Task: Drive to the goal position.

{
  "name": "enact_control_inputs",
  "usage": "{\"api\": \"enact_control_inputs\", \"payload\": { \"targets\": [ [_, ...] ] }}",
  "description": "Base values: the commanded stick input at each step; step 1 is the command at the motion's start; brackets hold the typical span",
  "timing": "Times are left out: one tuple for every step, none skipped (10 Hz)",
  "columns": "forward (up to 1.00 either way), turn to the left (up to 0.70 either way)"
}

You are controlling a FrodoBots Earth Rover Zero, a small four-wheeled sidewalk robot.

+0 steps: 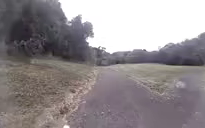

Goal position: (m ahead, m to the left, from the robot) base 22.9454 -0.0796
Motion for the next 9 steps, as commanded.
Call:
{"api": "enact_control_inputs", "payload": {
  "targets": [
    [0.45, -0.27],
    [0.45, -0.27],
    [0.45, -0.27],
    [0.45, -0.27],
    [0.45, -0.27],
    [0.45, -0.27],
    [0.45, -0.27],
    [0.45, -0.27],
    [0.45, -0.27]
  ]
}}
